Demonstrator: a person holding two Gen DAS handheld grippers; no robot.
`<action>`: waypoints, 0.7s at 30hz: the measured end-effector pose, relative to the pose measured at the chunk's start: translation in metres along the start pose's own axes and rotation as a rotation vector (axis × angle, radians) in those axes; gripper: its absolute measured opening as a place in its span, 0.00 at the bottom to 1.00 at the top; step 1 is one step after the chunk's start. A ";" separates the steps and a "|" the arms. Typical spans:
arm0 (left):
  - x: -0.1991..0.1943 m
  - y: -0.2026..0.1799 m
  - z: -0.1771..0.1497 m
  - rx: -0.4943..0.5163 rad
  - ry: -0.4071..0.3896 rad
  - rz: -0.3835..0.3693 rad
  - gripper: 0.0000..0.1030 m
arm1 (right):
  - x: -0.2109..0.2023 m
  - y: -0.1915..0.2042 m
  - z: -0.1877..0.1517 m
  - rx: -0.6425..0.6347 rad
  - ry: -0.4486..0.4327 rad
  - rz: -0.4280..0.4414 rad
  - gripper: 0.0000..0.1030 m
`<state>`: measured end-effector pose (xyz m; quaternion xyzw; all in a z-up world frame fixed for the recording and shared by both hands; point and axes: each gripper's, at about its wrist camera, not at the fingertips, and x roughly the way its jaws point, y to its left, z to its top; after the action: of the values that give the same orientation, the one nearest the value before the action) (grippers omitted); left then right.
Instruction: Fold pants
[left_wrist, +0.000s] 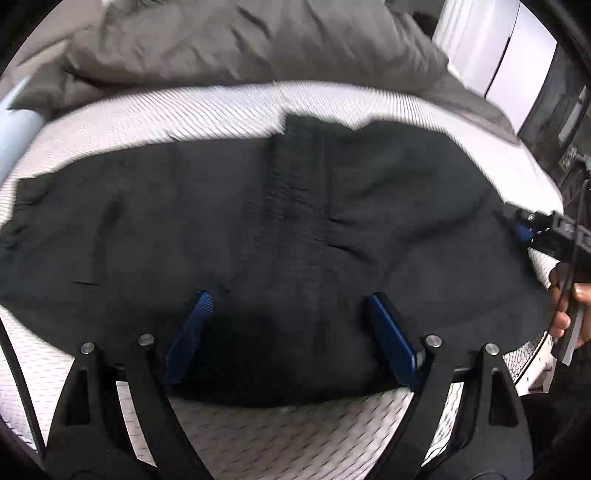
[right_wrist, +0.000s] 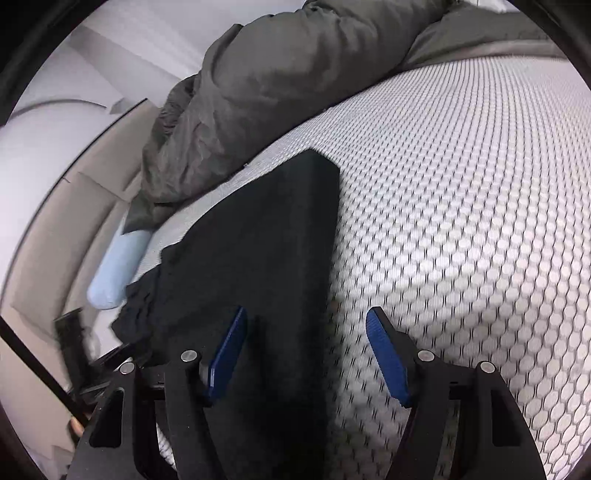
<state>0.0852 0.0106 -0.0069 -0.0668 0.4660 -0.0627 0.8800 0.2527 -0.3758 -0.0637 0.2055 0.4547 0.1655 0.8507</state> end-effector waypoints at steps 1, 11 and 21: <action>-0.011 0.014 -0.005 -0.020 -0.024 0.012 0.83 | -0.001 0.005 -0.001 -0.009 -0.013 -0.023 0.67; -0.053 0.152 -0.030 -0.459 -0.130 0.051 0.83 | -0.010 0.126 -0.028 -0.289 -0.142 -0.119 0.88; -0.037 0.017 -0.011 -0.023 -0.166 -0.187 0.69 | 0.083 0.202 -0.086 -0.553 0.093 -0.089 0.33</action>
<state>0.0563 0.0330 0.0142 -0.1252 0.3841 -0.1331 0.9050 0.2049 -0.1457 -0.0642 -0.0622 0.4393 0.2552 0.8591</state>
